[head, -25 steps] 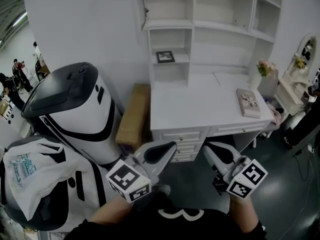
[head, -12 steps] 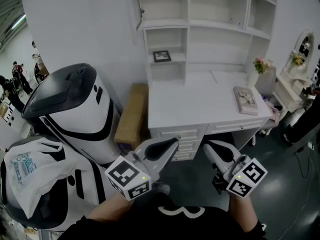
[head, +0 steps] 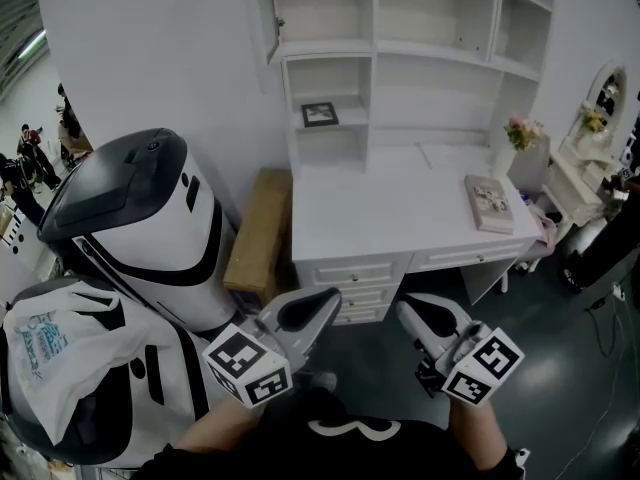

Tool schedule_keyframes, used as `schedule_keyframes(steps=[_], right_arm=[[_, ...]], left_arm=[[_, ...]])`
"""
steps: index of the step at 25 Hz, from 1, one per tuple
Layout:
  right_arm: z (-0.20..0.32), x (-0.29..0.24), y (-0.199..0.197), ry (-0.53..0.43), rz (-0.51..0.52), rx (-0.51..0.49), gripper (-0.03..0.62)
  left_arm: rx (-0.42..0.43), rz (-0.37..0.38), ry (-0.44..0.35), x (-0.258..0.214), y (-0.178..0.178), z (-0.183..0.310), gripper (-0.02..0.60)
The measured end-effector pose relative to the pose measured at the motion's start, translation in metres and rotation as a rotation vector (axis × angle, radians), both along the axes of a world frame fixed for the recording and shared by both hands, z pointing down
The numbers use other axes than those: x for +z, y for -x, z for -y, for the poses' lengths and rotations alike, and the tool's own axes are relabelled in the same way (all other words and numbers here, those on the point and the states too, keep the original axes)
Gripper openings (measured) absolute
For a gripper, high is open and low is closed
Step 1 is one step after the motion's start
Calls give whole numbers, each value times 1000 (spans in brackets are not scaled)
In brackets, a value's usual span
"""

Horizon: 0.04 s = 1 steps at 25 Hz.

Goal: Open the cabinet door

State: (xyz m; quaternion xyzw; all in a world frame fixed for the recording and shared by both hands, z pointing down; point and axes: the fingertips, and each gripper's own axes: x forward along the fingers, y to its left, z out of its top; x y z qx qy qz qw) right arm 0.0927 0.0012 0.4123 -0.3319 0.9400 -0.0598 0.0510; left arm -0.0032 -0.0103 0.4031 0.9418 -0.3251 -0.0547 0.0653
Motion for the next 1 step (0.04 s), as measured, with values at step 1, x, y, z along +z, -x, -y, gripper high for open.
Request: schedule_keyframes(steps=[1], right_arm=[[2,2,2,0,-2,-1,2]], left_arm=[[-1,-5,2,1,1,2,11]])
